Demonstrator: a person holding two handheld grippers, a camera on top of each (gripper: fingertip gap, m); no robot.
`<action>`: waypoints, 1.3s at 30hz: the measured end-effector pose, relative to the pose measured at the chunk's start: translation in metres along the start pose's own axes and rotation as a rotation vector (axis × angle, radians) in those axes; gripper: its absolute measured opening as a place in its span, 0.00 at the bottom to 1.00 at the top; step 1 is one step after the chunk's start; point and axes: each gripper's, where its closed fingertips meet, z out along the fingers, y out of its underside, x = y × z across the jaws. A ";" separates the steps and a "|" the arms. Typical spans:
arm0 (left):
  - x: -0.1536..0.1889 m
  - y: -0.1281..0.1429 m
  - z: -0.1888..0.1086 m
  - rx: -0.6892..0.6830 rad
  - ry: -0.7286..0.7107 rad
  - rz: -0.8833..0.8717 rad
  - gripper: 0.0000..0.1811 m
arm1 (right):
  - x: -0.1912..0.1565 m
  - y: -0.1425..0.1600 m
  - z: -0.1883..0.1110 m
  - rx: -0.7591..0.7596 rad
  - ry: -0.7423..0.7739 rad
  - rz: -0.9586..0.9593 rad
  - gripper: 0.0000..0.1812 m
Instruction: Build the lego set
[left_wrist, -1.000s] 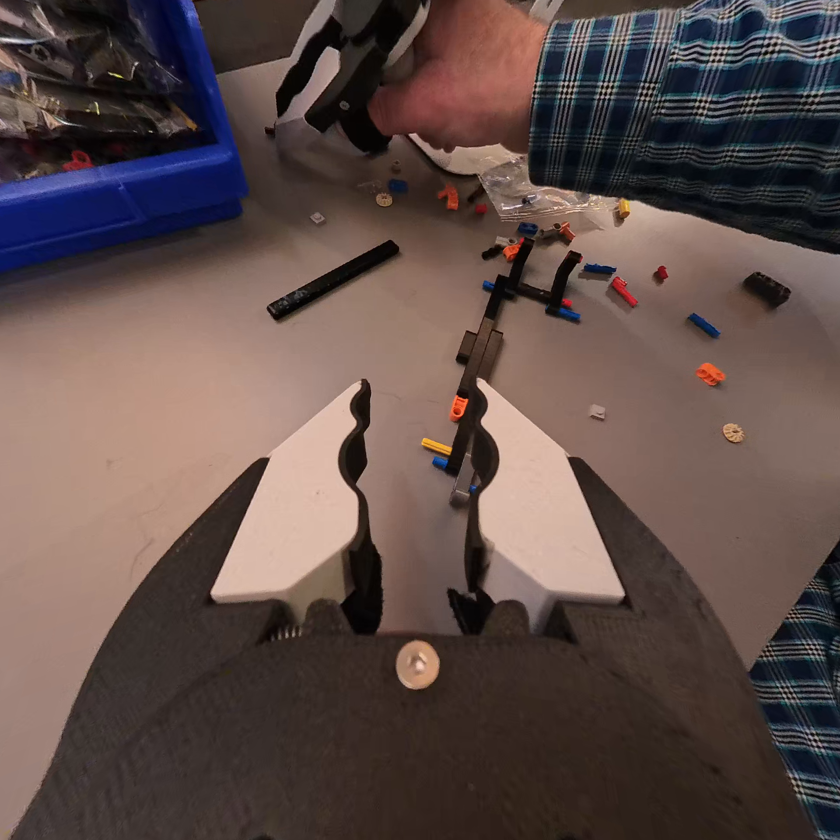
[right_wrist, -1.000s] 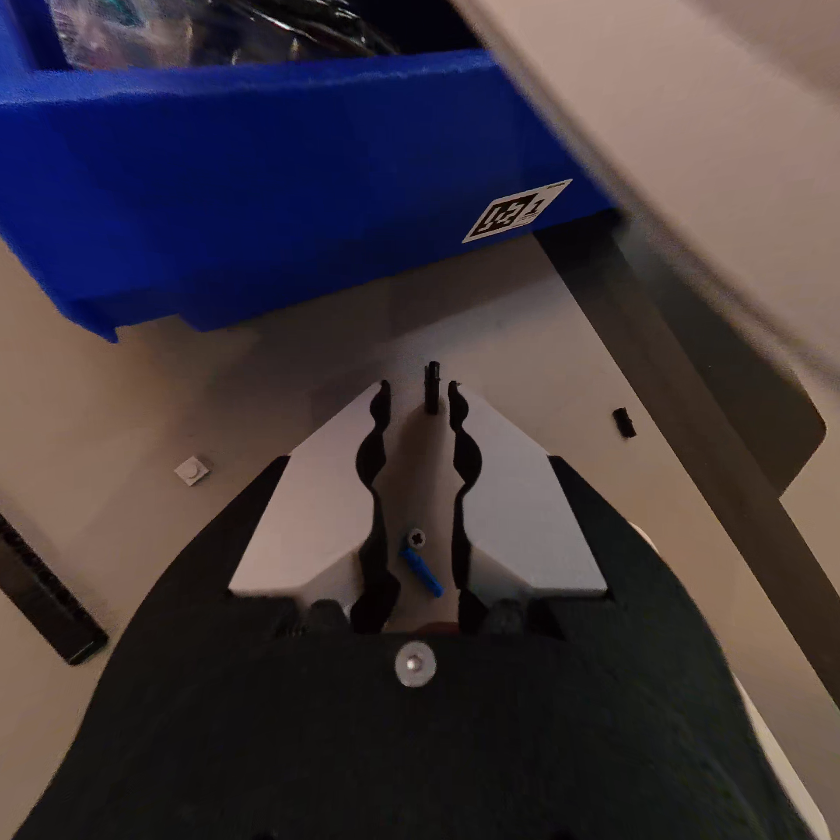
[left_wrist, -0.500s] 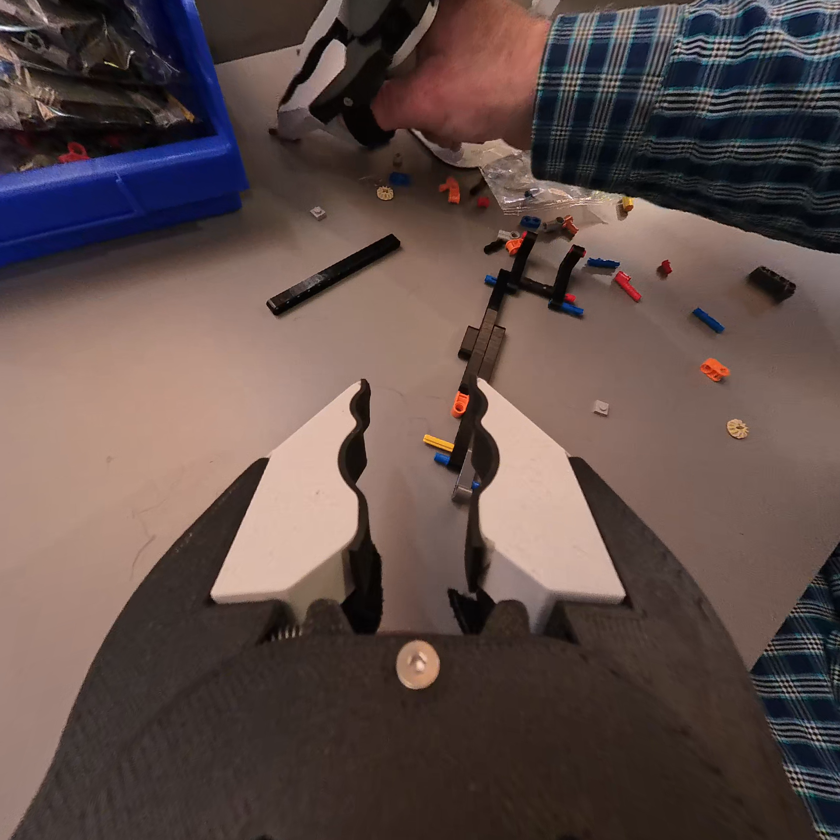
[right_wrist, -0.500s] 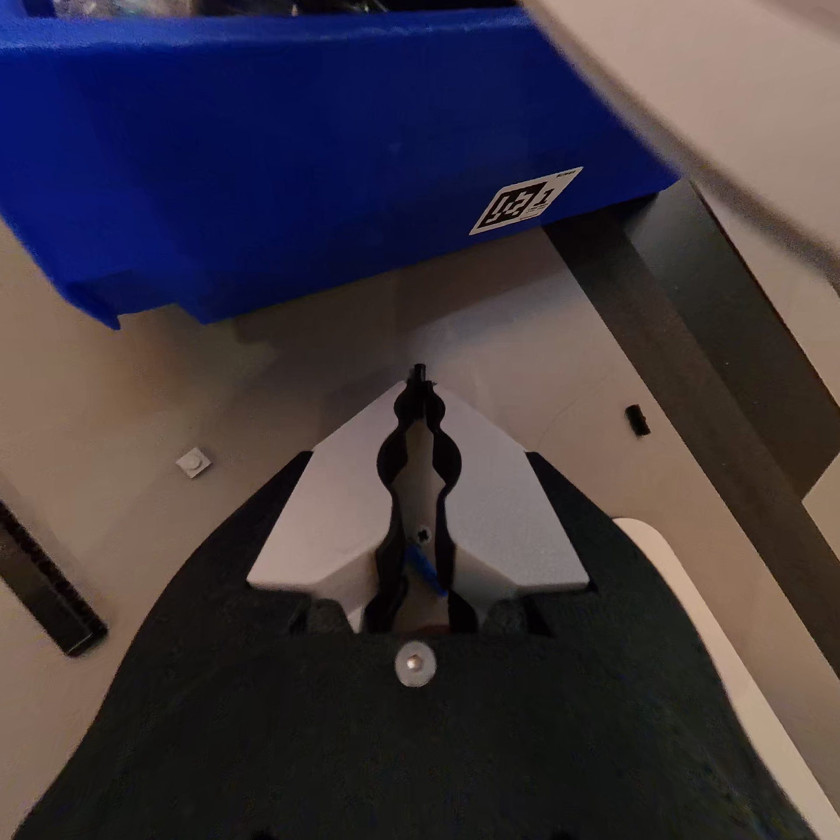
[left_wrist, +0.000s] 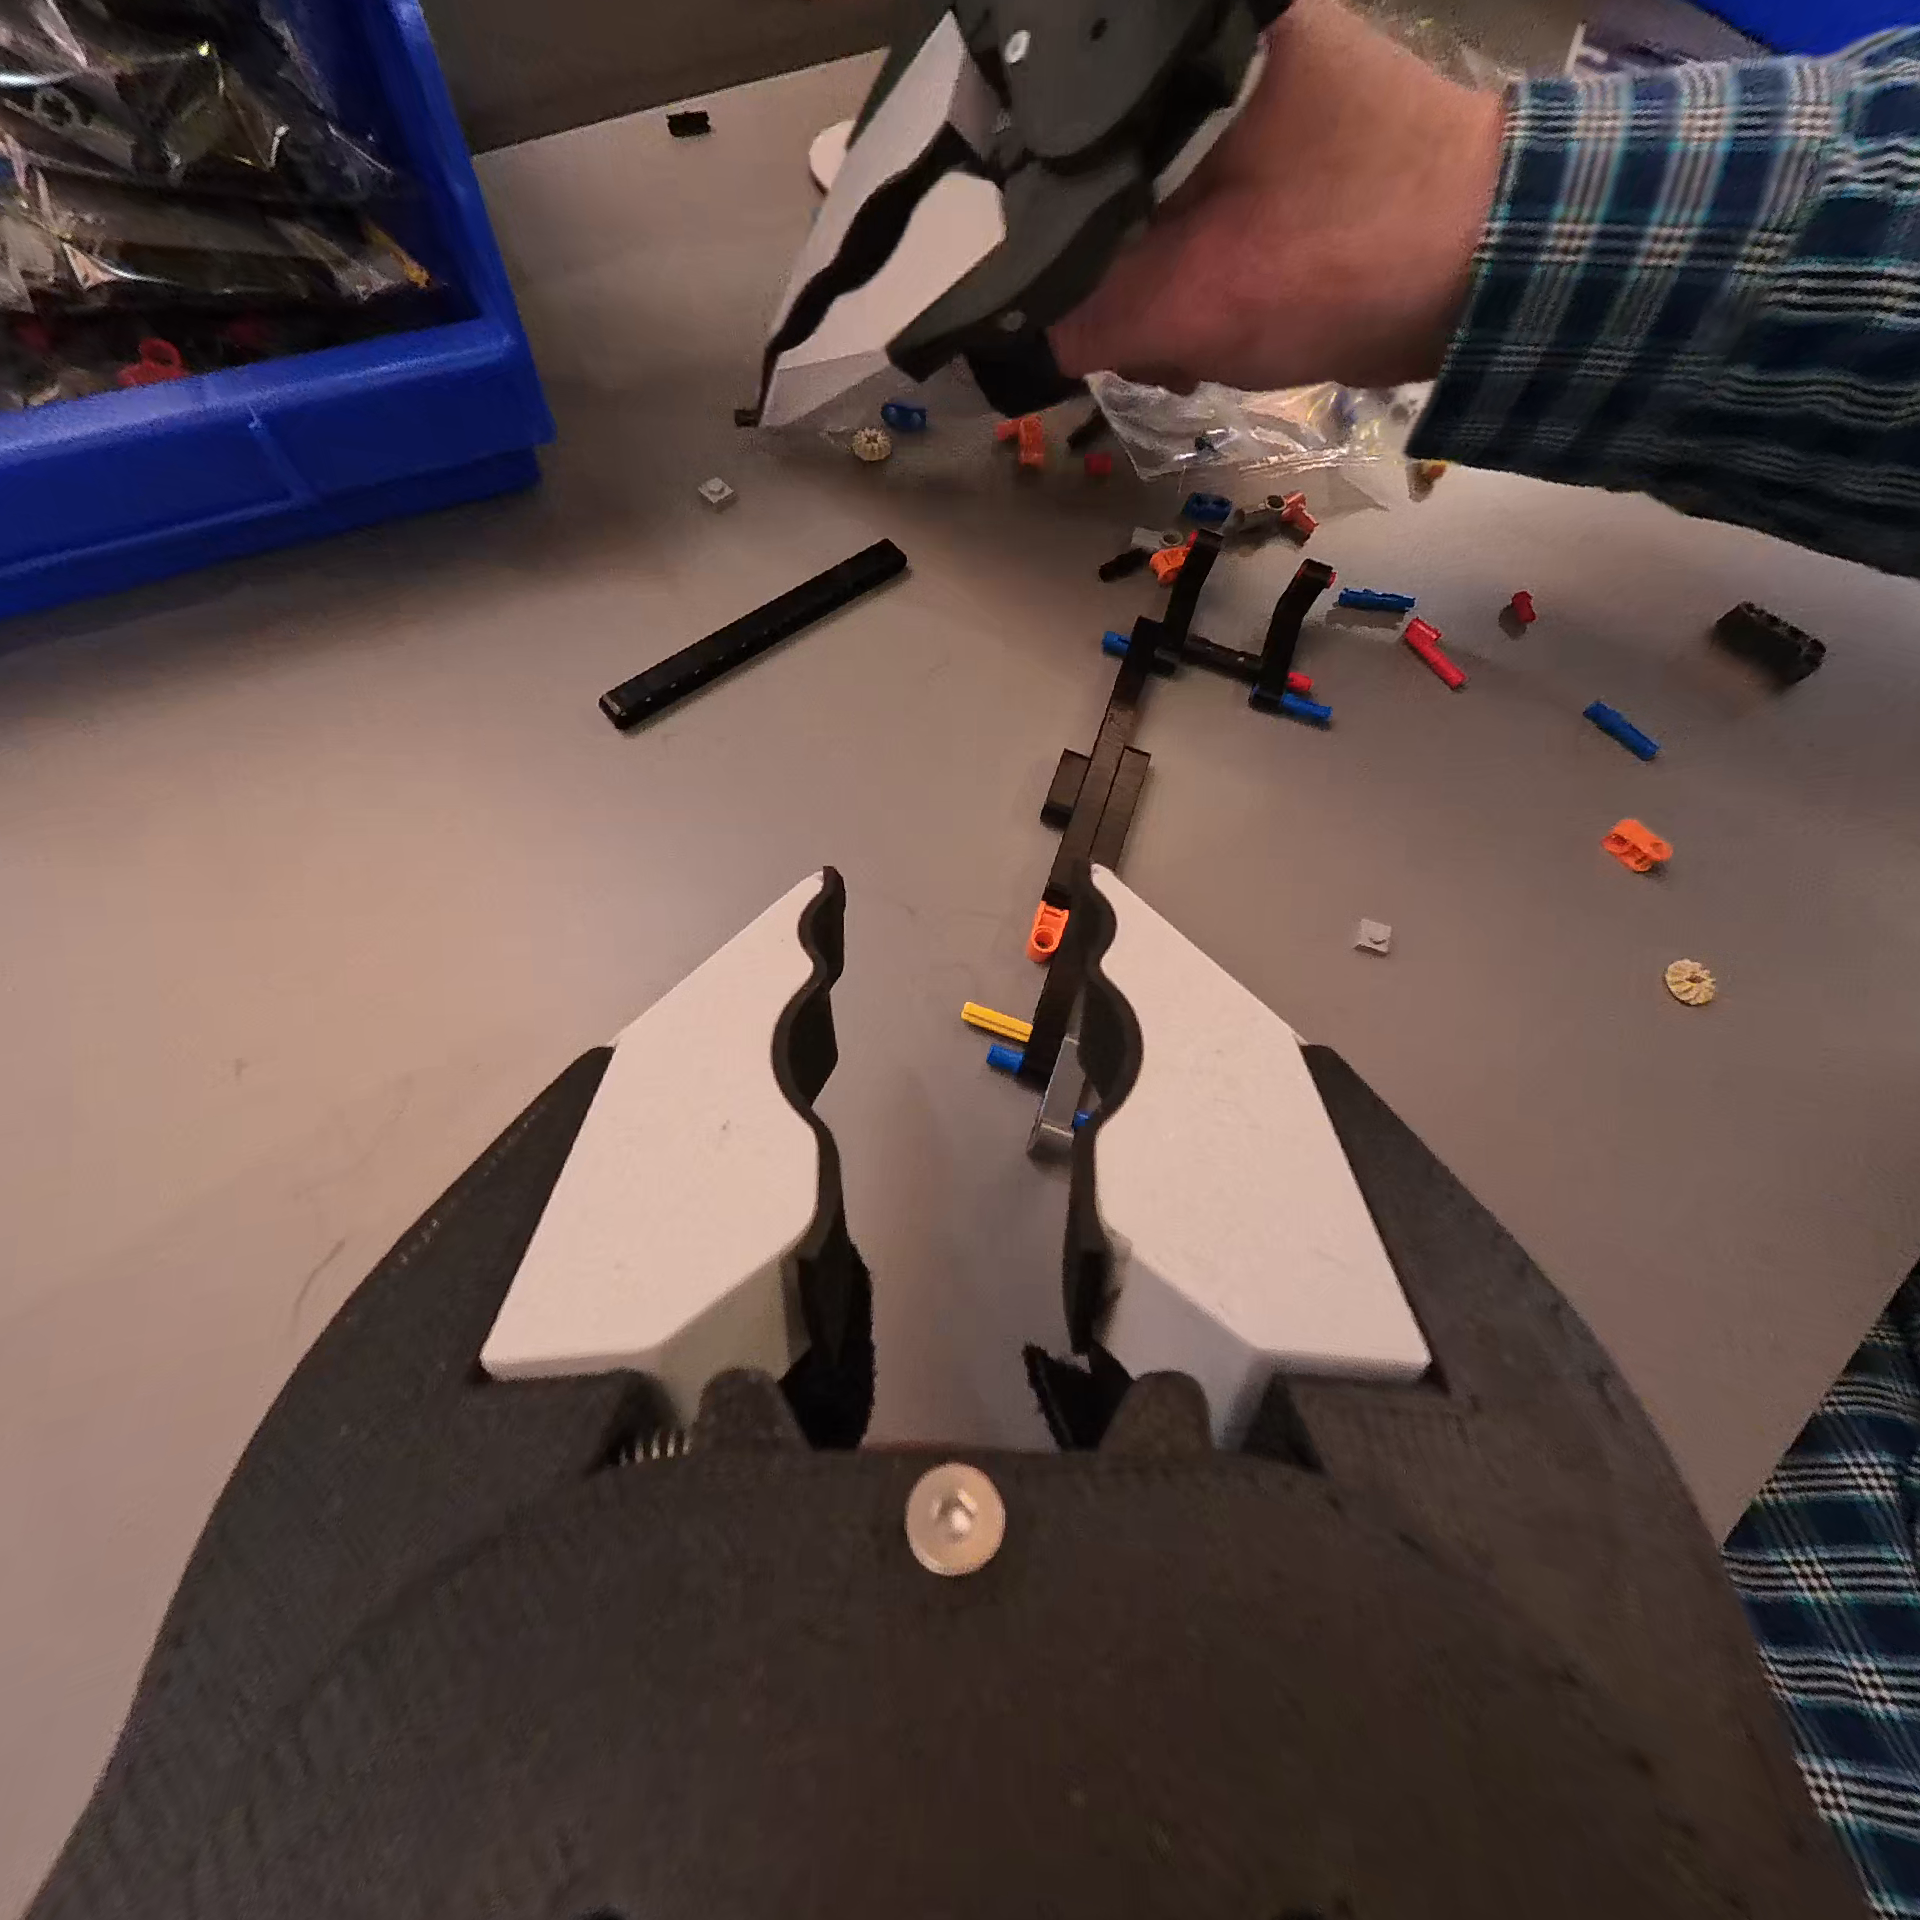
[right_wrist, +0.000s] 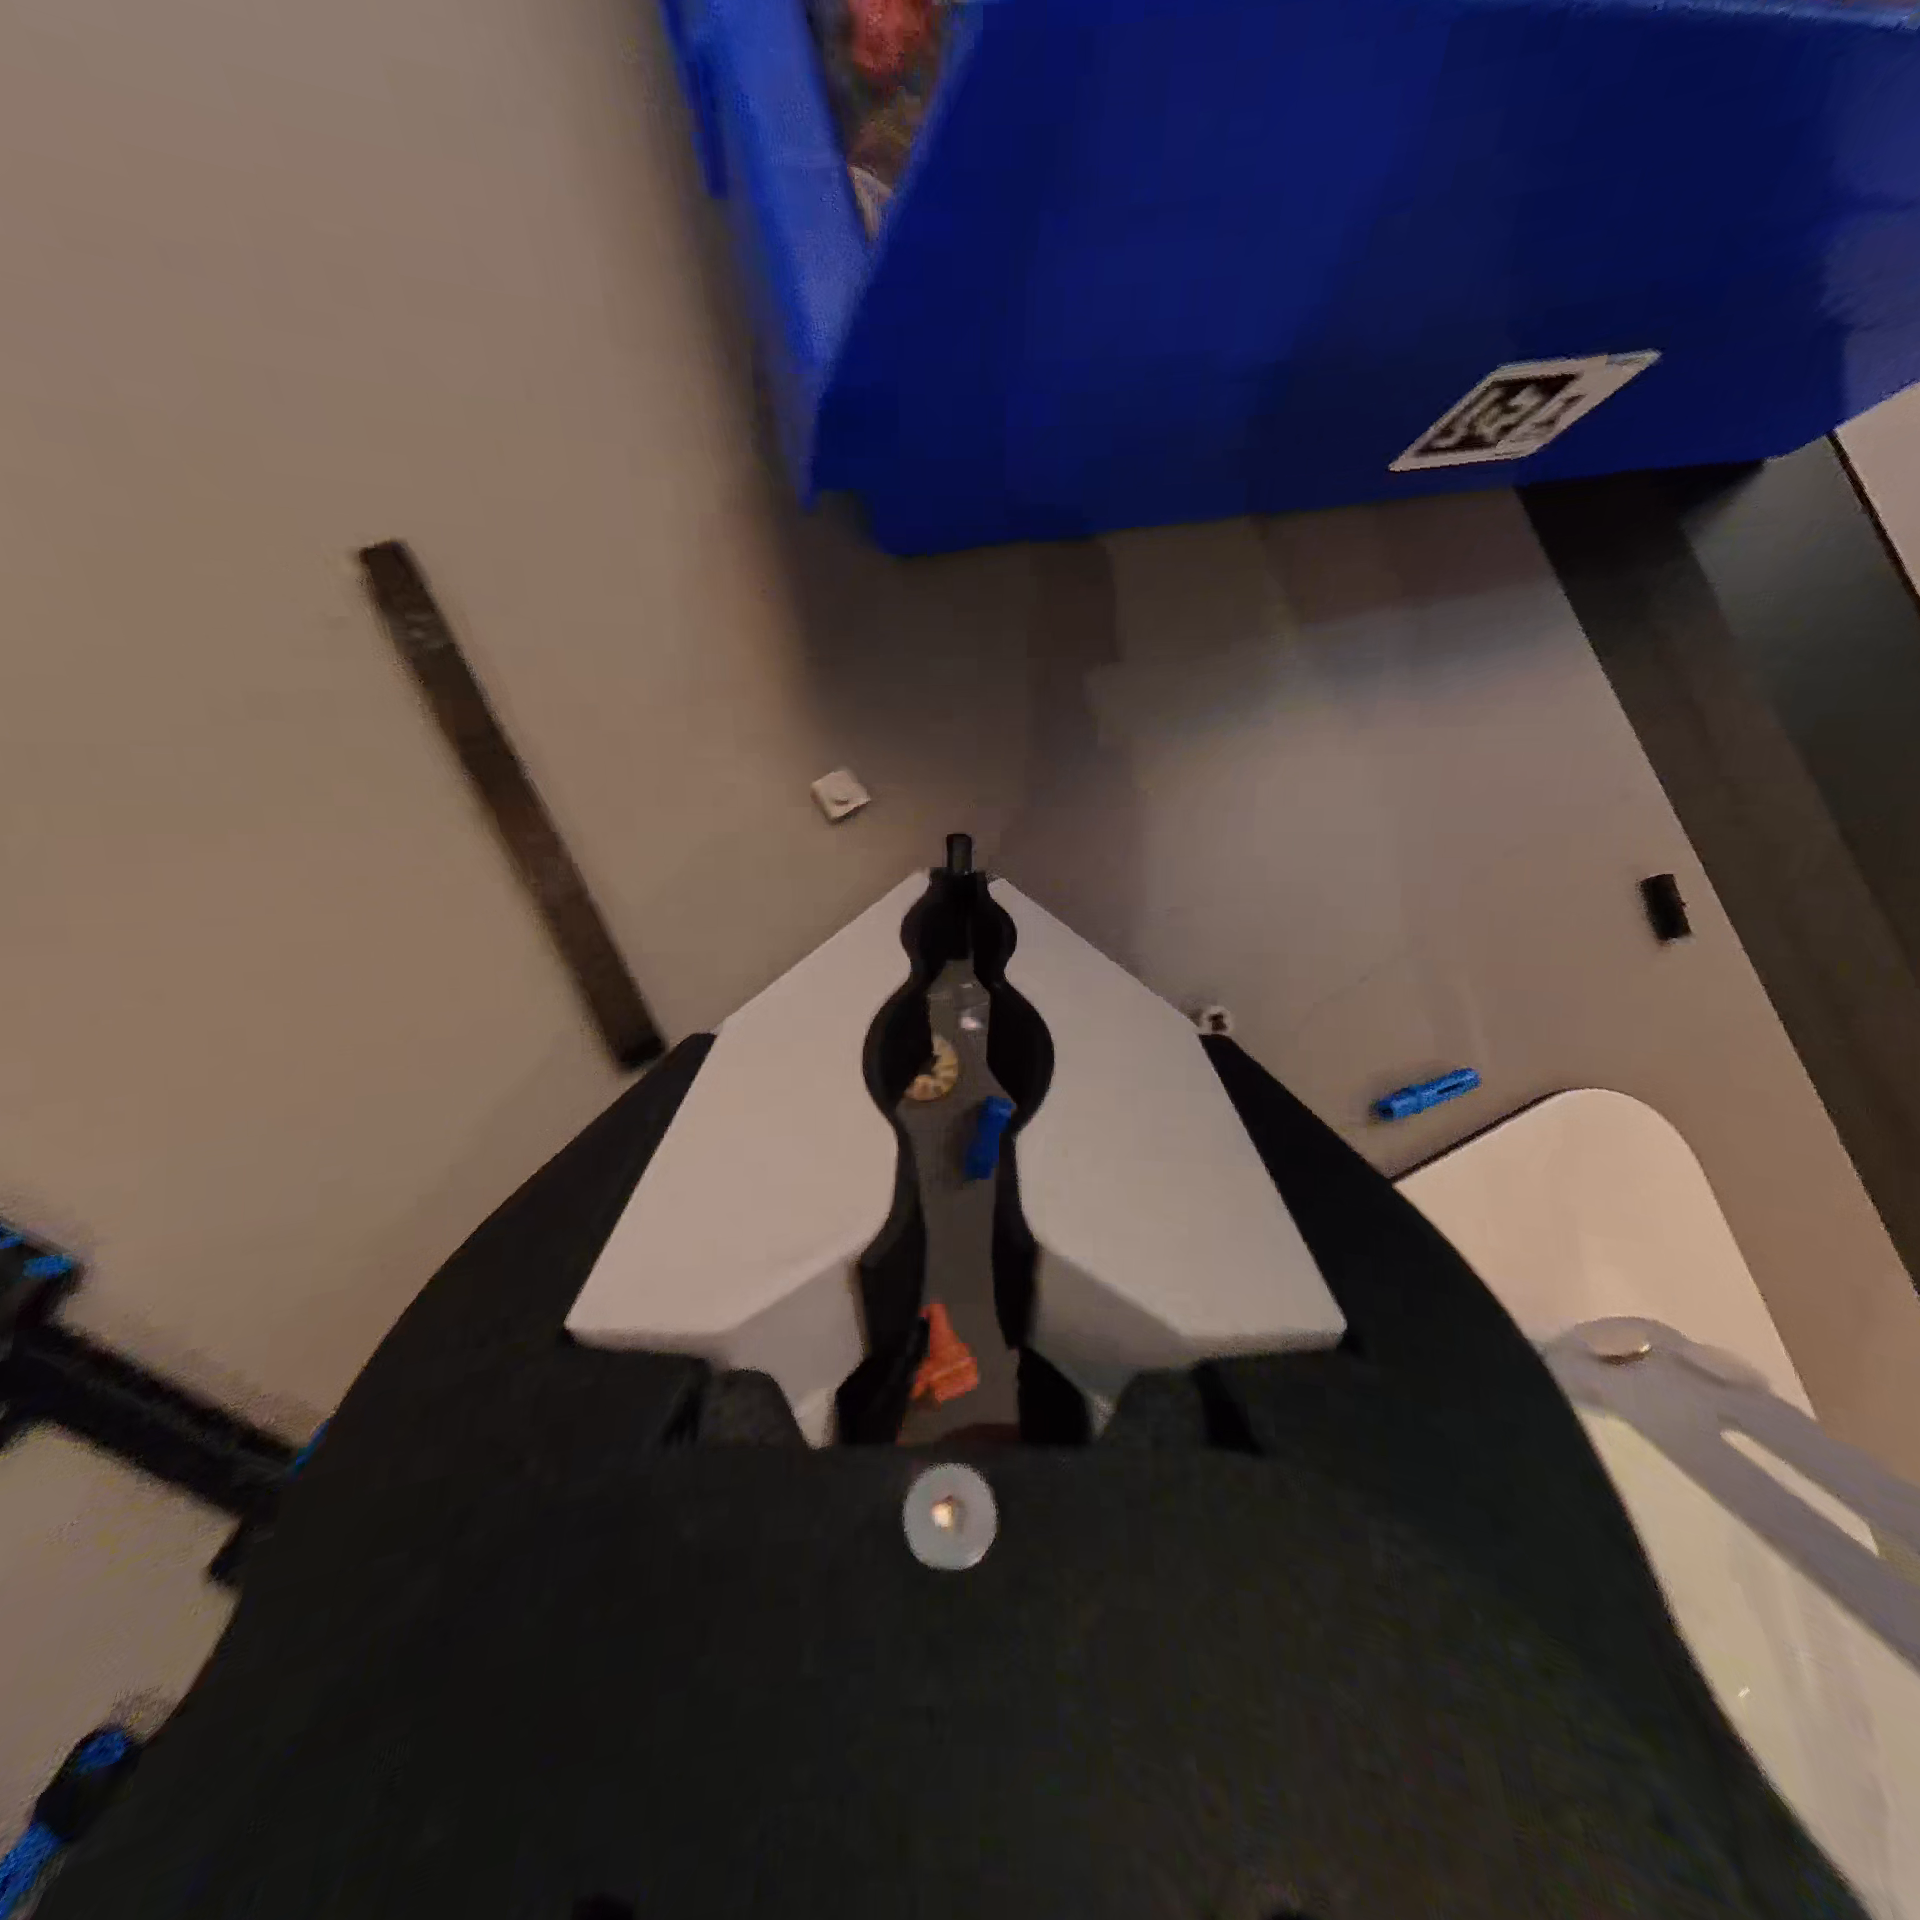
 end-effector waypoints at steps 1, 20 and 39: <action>0.000 0.000 0.000 0.001 -0.001 0.002 0.23 | -0.005 -0.002 -0.006 0.014 -0.010 -0.009 0.01; 0.056 -0.023 0.027 -0.019 0.078 0.075 0.20 | -0.090 0.052 -0.178 0.172 -0.149 0.084 0.00; 0.168 -0.010 0.043 -0.087 0.269 0.231 0.18 | -0.151 0.128 -0.229 0.184 -0.236 -0.034 0.01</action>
